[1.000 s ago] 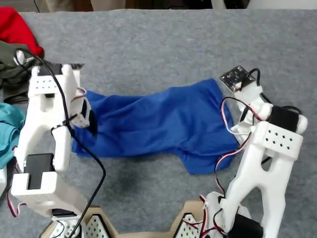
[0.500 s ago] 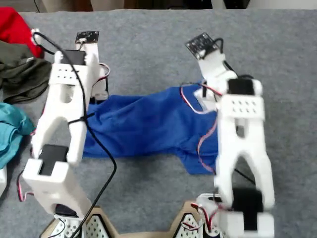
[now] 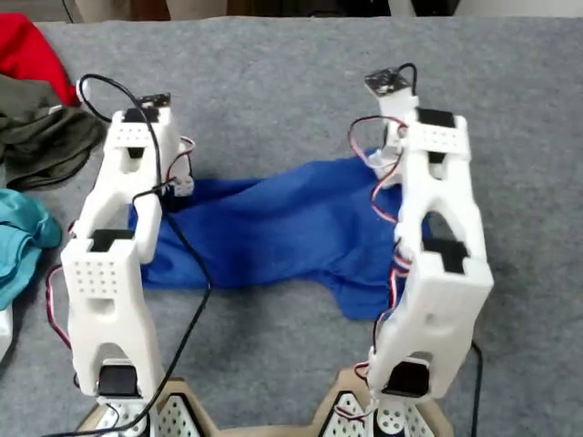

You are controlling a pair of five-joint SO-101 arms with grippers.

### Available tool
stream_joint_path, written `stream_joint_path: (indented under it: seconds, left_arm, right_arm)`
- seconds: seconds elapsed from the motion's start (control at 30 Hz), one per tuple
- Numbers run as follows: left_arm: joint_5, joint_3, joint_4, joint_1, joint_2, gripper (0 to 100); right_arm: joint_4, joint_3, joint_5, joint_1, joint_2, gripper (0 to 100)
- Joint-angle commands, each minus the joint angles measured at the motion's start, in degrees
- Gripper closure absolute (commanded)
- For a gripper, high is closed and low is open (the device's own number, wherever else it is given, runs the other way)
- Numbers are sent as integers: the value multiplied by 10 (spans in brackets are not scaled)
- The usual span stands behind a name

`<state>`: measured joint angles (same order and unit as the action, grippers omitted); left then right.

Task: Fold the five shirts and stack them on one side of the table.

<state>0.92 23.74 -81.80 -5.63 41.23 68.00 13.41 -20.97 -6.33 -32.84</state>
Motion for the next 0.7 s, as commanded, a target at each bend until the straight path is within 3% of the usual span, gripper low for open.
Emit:
stream_joint_path:
  seconds: [0.0, 0.43, 0.67]
  left_arm:
    - [-27, 81, -29, -50, 43, 981]
    - [-31, 389, -158, -56, 120, 981]
    - [-30, 444, -177, -58, 120, 981]
  right_arm:
    - [27, 88, -19, -32, -40, 994]
    - [134, 313, -25, -53, -157, 994]
    - [244, 459, -25, -47, -157, 994]
